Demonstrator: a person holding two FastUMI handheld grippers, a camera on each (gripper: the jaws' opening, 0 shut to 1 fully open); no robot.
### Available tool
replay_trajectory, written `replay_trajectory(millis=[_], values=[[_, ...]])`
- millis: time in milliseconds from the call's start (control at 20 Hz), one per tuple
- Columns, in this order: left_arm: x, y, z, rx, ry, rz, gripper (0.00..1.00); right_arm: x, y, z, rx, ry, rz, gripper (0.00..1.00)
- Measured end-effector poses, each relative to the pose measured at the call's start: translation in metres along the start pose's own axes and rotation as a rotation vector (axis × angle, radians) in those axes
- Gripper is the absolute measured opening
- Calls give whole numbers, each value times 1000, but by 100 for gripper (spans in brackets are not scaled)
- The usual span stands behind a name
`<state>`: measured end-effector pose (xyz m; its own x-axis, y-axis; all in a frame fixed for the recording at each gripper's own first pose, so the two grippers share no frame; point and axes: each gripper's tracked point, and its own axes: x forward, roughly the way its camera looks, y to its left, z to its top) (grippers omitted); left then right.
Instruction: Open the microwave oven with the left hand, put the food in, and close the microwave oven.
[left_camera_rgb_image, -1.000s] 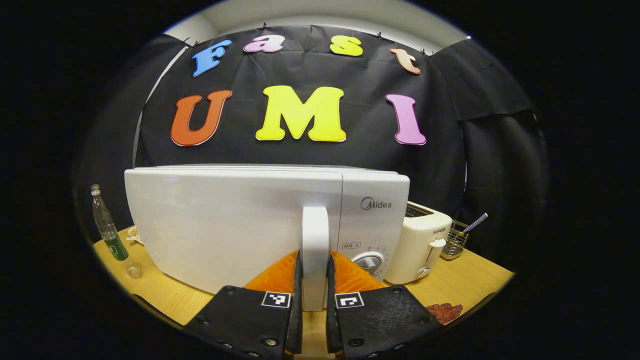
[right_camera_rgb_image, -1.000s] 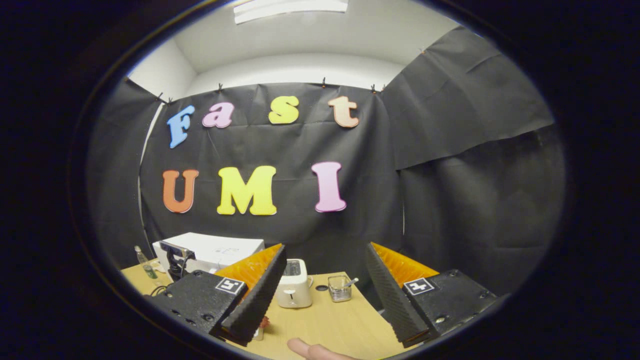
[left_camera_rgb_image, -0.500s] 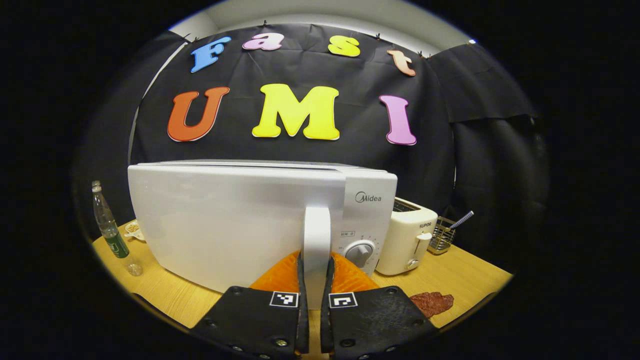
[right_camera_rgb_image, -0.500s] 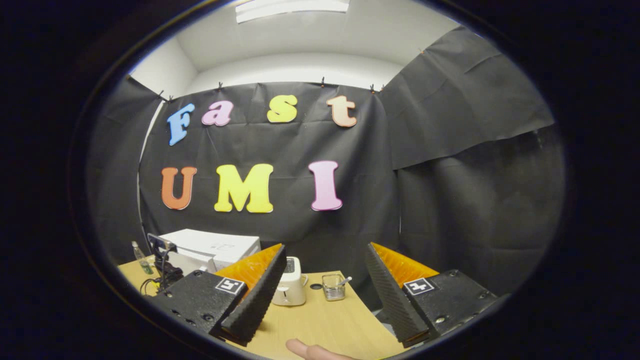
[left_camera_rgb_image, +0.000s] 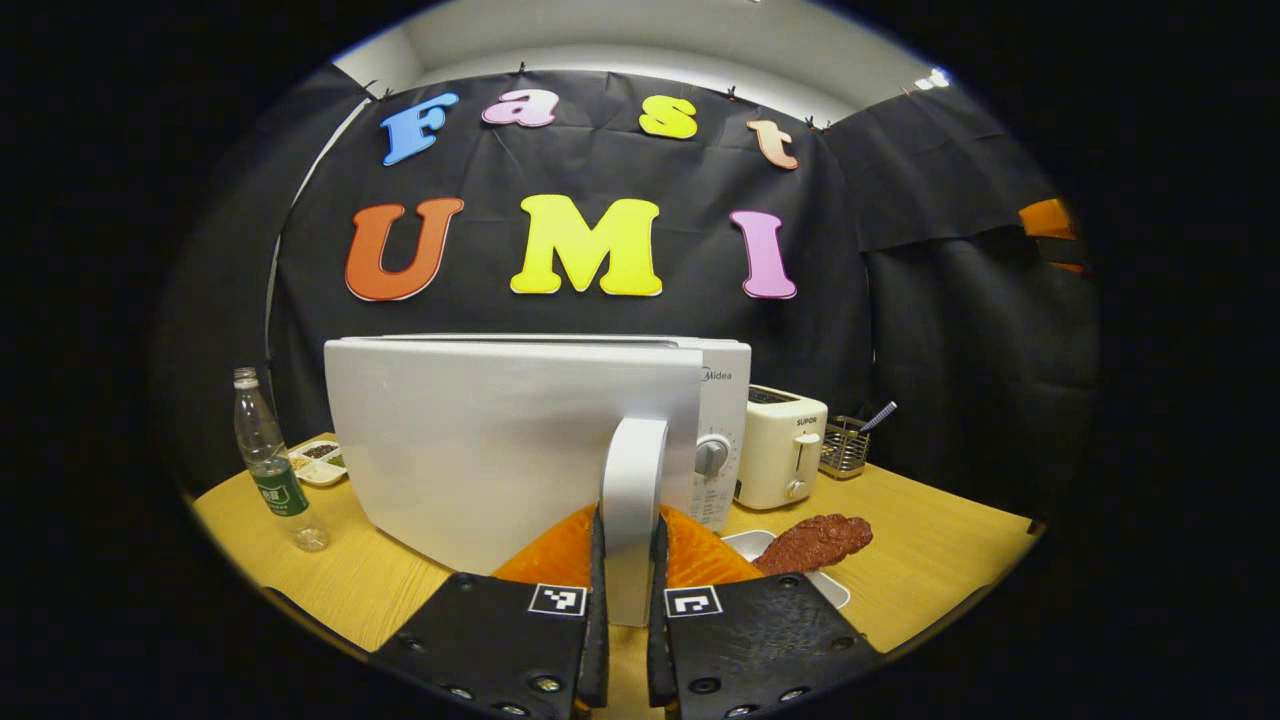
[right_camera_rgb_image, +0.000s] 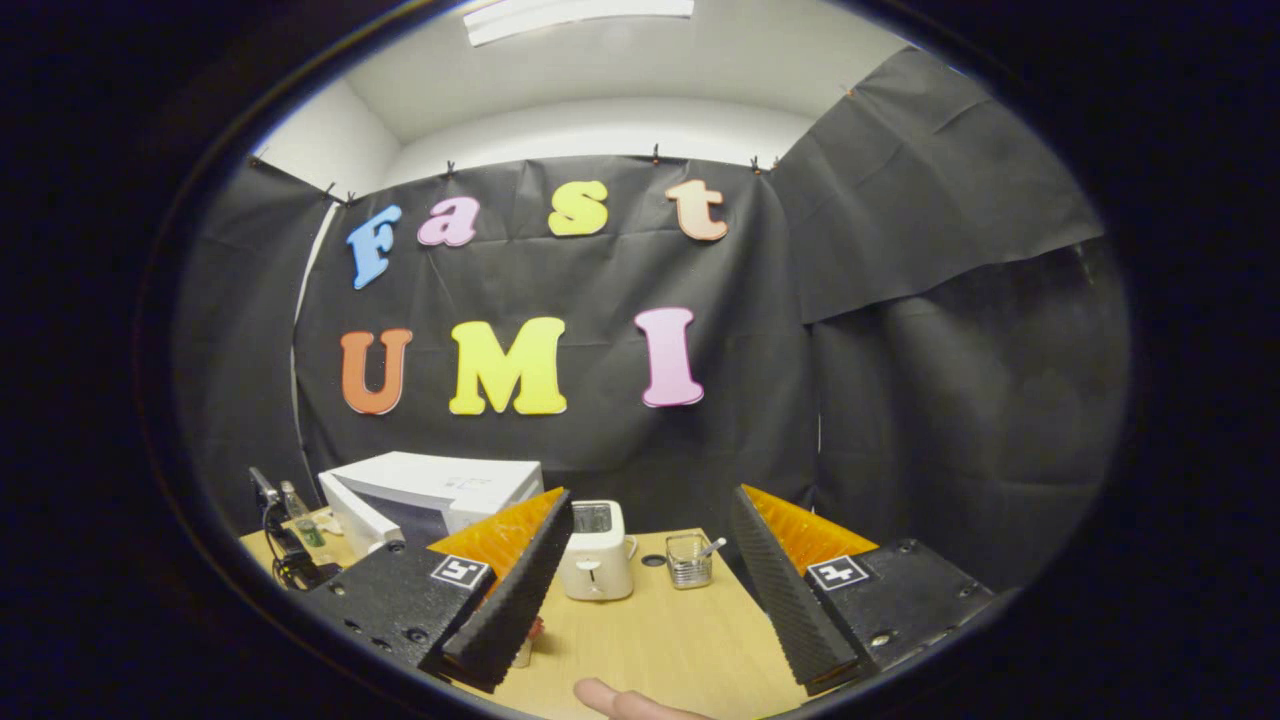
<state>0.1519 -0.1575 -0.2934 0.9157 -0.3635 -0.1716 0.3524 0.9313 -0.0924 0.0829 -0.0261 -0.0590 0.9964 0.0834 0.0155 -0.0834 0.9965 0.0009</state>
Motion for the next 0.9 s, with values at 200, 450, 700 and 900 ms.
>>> replay_trajectory(millis=[200, 450, 700, 900], values=[[-40, 20, -5, -2, 1, -3, 14, -17, 21, -8, -1, 34, 43, 100], [-105, 68, -14, 59, 14, 71, 19, -37, 42, -11, 0, 33, 90, 95], [-186, 116, -30, 30, 66, 136, 54, -57, 68, -11, 1, 32, 152, 100], [-225, 151, -16, -14, 33, 247, 95, -70, 78, -6, -8, 14, 180, 100]])
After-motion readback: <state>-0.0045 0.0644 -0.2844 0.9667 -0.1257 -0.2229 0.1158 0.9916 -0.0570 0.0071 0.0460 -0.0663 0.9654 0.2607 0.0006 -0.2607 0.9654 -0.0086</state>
